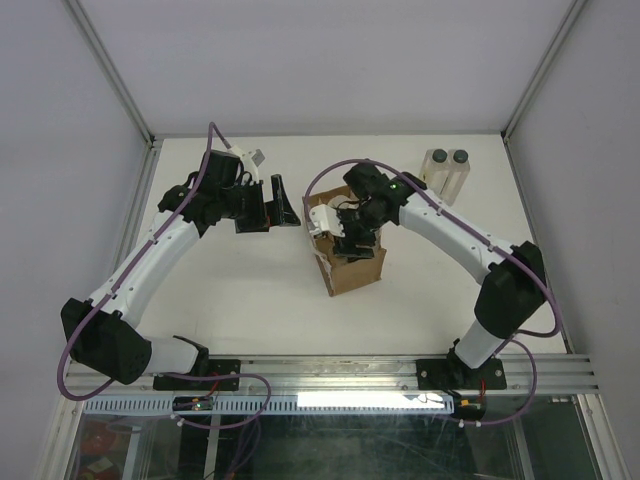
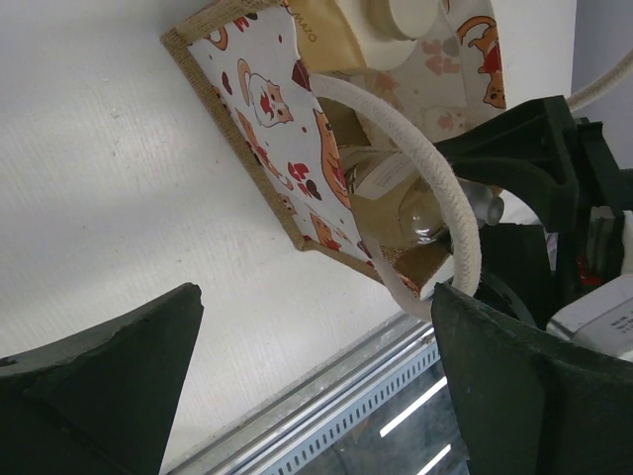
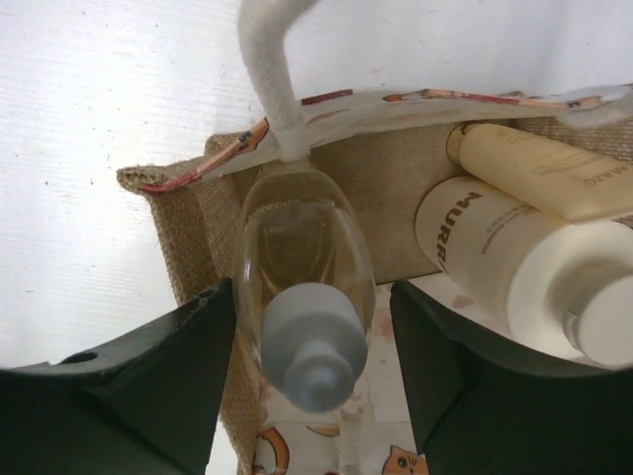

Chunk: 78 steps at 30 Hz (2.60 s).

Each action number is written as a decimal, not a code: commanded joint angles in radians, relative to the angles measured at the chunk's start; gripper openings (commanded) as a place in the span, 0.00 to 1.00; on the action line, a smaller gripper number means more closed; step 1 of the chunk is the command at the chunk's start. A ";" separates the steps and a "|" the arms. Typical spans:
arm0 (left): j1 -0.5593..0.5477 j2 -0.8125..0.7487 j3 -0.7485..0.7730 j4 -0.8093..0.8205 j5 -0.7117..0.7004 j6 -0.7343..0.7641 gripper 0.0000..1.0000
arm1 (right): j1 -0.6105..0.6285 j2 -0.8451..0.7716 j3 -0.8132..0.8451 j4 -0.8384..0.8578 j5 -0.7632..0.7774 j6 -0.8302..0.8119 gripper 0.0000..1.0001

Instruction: Take the personal care products out of the canvas bag

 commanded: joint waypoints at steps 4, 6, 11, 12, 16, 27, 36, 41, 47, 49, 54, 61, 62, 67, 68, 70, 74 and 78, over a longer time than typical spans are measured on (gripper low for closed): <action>-0.003 -0.044 0.028 0.018 -0.015 0.015 0.99 | 0.021 0.029 -0.051 0.068 0.018 -0.025 0.66; -0.003 -0.044 0.029 0.015 -0.020 0.018 0.99 | 0.021 0.034 -0.060 0.077 0.016 -0.025 0.66; -0.003 -0.043 0.032 0.013 -0.022 0.019 0.99 | 0.021 0.032 -0.061 0.086 0.014 -0.029 0.56; -0.003 -0.043 0.031 0.014 -0.023 0.019 0.99 | 0.021 0.025 -0.061 0.092 0.009 -0.028 0.53; -0.003 -0.038 0.032 0.012 -0.025 0.019 0.99 | 0.021 -0.008 -0.062 0.116 -0.021 -0.014 0.31; -0.003 -0.033 0.028 0.013 -0.010 0.016 0.99 | -0.050 -0.188 -0.041 0.236 -0.119 0.172 0.03; -0.003 -0.017 0.027 0.026 0.013 0.012 0.99 | -0.197 -0.273 -0.012 0.329 -0.245 0.644 0.00; -0.003 -0.007 0.027 0.033 0.025 0.007 0.99 | -0.290 -0.349 -0.047 0.460 -0.272 0.965 0.00; -0.003 -0.004 0.027 0.034 0.035 0.004 0.99 | -0.455 -0.410 -0.058 0.613 -0.317 1.368 0.00; -0.003 -0.004 0.026 0.034 0.036 0.004 0.99 | -0.512 -0.401 -0.027 0.618 -0.352 1.463 0.00; -0.003 -0.007 0.029 0.035 0.034 0.004 0.99 | -0.622 -0.386 0.024 0.618 -0.388 1.694 0.00; -0.003 -0.008 0.020 0.045 0.037 0.002 0.99 | -0.694 -0.408 0.084 0.484 -0.162 1.752 0.00; -0.003 -0.007 0.020 0.046 0.039 0.002 0.99 | -0.694 -0.408 0.092 0.444 -0.098 1.713 0.00; -0.003 -0.008 0.023 0.048 0.037 0.007 0.99 | -0.699 -0.440 0.030 0.333 0.194 1.584 0.00; -0.004 -0.009 0.022 0.048 0.036 0.006 0.99 | -0.699 -0.461 -0.012 0.355 0.241 1.574 0.00; -0.003 -0.006 0.020 0.048 0.039 0.008 0.99 | -0.699 -0.506 -0.099 0.423 0.301 1.571 0.00; -0.003 -0.007 0.022 0.049 0.039 0.010 0.99 | -0.699 -0.564 -0.225 0.538 0.331 1.568 0.00; -0.003 -0.005 0.025 0.049 0.037 0.012 0.99 | -0.698 -0.560 -0.297 0.543 0.401 1.505 0.00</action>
